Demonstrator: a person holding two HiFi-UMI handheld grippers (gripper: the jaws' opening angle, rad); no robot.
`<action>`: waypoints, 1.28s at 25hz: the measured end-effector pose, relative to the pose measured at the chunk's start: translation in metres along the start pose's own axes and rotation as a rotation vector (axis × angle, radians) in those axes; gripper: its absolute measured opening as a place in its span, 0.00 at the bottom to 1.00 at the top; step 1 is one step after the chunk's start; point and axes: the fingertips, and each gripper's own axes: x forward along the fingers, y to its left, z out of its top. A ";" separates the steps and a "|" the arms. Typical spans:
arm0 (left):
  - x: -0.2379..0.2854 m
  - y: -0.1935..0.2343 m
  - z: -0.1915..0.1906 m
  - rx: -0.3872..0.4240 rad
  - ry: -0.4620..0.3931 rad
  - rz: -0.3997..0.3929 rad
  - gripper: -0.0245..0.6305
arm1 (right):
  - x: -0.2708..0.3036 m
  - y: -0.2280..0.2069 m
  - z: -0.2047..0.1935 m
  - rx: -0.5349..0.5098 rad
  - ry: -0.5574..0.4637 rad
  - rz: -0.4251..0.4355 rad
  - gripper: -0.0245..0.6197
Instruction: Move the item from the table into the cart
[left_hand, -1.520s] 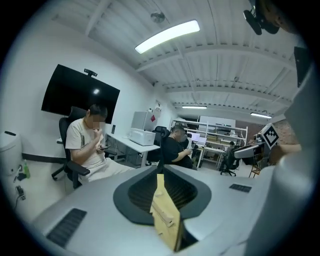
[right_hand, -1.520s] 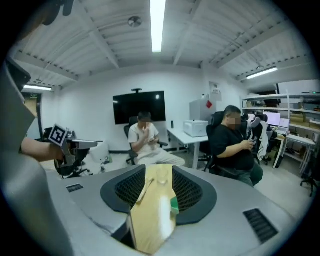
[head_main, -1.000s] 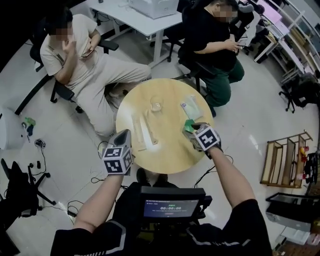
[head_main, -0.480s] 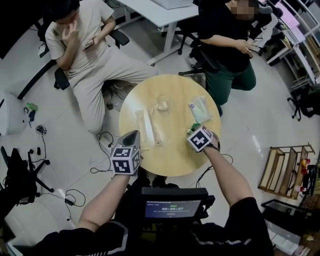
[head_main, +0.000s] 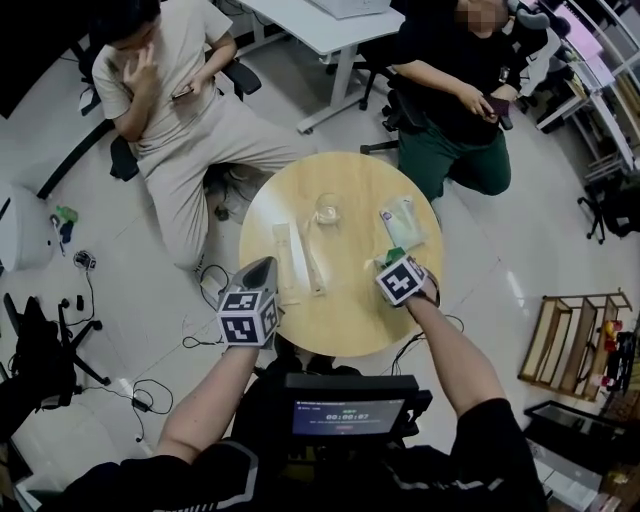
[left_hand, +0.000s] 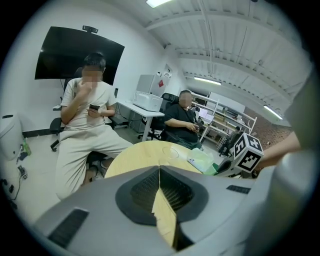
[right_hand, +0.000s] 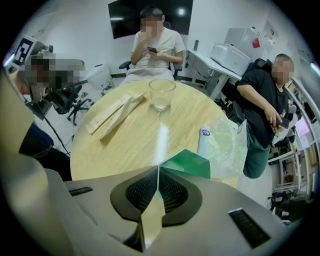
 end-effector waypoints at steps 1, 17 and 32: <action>-0.002 -0.002 0.003 0.006 -0.003 -0.008 0.04 | -0.006 0.000 0.003 0.019 -0.022 0.004 0.04; -0.094 -0.241 0.125 0.248 -0.278 -0.488 0.04 | -0.307 -0.004 -0.051 0.382 -0.692 -0.165 0.04; -0.296 -0.496 -0.027 0.545 -0.171 -1.139 0.04 | -0.526 0.196 -0.366 0.876 -0.939 -0.741 0.04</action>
